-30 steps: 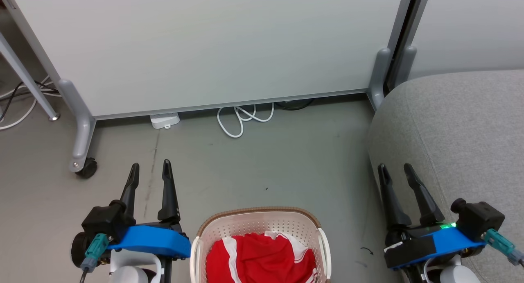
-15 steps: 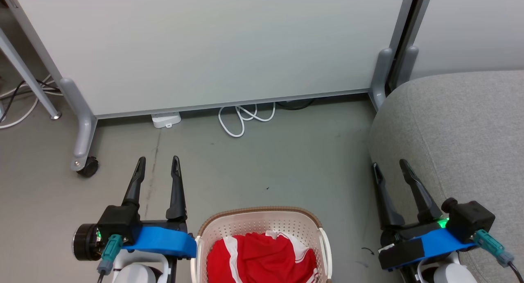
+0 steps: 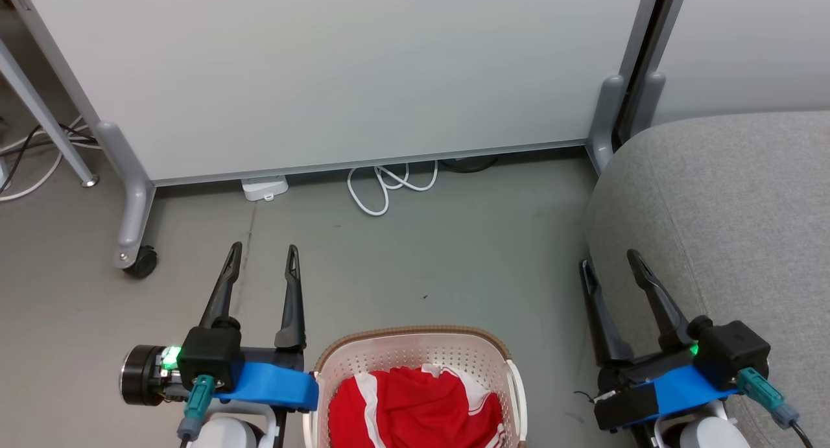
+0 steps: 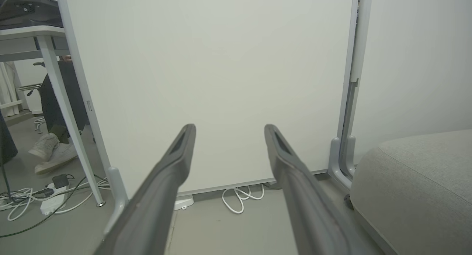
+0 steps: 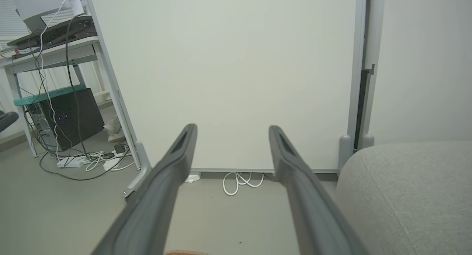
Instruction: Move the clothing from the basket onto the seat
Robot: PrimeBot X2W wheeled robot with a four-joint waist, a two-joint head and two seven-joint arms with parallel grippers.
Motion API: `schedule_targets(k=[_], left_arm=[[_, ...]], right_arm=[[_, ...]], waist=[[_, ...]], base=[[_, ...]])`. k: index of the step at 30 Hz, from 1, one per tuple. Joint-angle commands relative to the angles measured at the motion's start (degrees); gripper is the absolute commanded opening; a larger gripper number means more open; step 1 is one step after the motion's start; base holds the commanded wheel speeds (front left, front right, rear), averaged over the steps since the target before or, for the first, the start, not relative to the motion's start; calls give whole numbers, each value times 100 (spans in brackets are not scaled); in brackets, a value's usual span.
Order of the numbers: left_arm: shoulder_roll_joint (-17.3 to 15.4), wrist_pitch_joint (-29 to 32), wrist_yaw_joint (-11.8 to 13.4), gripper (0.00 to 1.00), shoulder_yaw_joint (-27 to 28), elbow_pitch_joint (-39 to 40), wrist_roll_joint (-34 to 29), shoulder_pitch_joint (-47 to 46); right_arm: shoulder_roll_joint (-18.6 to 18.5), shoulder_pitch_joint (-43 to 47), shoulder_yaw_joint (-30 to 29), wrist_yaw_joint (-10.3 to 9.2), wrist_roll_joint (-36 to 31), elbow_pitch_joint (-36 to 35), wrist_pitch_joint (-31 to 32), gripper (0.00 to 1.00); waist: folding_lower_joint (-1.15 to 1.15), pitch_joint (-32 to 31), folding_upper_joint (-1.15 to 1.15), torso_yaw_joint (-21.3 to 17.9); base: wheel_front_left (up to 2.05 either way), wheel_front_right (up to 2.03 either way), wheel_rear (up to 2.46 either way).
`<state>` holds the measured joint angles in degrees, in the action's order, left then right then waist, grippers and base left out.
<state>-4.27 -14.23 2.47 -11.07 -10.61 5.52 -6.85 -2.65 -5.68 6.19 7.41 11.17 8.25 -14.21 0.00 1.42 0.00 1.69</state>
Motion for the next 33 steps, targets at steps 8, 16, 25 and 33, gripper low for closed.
schedule_targets(k=[8, 16, 25, 33], left_arm=[[17, -109, -30, 100, -30, -10, -373, -76], [42, -106, -99, 100, 31, -70, -308, -77], [74, -106, -165, 100, 95, -105, -254, -60], [98, -105, -221, 100, 142, -122, -229, -76]], right_arm=[[-39, -71, -58, 14, -337, 52, -117, 100], [-38, -88, -98, 14, -227, 212, -103, 100], [-38, -101, -99, 14, -166, 271, -103, 100], [-38, -118, -92, 14, -147, 282, -103, 100]], waist=[[0, 18, 0, 14], [0, 5, 0, 14], [0, -7, 0, 12], [0, 10, 0, 21]], base=[[0, 0, 0], [0, 0, 0], [0, 0, 0], [0, 0, 0]])
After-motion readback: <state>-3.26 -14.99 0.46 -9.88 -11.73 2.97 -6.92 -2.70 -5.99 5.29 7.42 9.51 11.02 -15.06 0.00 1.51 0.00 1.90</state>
